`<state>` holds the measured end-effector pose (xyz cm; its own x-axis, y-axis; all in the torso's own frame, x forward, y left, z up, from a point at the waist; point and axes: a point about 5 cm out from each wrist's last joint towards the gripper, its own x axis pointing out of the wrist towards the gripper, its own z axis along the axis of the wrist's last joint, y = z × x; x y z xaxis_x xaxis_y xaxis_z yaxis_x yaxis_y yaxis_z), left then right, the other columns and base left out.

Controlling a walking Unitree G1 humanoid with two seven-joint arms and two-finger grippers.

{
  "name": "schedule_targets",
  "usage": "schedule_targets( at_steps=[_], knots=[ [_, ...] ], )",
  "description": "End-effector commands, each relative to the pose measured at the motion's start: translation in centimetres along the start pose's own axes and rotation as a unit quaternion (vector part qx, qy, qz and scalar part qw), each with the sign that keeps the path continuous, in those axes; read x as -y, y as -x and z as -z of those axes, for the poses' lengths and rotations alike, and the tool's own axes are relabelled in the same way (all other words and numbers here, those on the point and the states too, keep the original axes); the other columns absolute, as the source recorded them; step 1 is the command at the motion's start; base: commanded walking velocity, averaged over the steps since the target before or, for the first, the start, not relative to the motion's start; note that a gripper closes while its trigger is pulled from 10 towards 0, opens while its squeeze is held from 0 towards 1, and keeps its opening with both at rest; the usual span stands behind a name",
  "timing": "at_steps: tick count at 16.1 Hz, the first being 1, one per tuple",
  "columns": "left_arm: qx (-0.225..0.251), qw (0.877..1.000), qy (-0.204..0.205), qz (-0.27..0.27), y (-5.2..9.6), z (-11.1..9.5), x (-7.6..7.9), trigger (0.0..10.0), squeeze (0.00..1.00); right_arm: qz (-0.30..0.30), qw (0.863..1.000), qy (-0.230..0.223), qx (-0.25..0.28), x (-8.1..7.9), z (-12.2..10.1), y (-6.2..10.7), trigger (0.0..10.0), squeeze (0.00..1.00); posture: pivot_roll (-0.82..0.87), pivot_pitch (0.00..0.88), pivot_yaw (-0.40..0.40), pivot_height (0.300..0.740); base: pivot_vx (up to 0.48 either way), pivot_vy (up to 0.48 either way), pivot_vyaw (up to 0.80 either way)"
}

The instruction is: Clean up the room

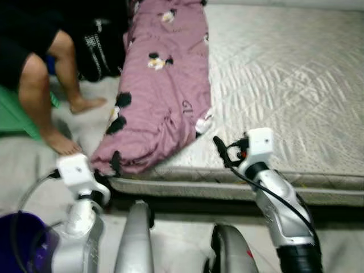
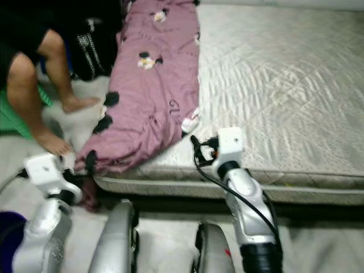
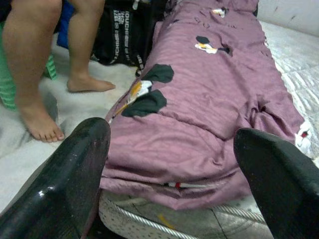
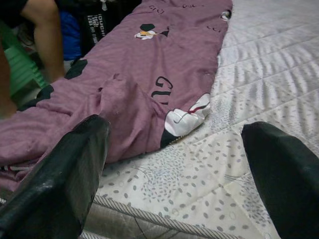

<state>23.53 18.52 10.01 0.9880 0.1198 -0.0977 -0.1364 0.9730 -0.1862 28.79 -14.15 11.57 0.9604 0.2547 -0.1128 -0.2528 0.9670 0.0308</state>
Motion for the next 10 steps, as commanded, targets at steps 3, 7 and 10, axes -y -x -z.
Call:
schedule_targets(
  at_steps=[3,7,10],
  knots=[
    [0.012,1.000,0.002,0.017,-0.23,-0.54,0.59,10.0,0.00,0.003,1.000,0.003,0.006,0.32,-0.26,-0.03,10.0,0.00,0.04,0.136,-0.021,0.623,0.000,0.000,0.00],
    [0.015,1.000,0.004,0.020,-0.33,-0.55,0.69,10.0,0.00,0.000,1.000,0.004,0.005,0.26,-0.23,-0.13,10.0,0.00,0.04,0.132,-0.026,0.563,0.000,0.000,0.00],
    [0.016,1.000,0.004,0.019,-0.41,-0.62,0.71,10.0,0.00,-0.003,1.000,0.003,0.004,0.22,-0.23,-0.20,10.0,0.00,0.04,0.135,-0.026,0.539,0.000,0.000,0.00]
  ],
)
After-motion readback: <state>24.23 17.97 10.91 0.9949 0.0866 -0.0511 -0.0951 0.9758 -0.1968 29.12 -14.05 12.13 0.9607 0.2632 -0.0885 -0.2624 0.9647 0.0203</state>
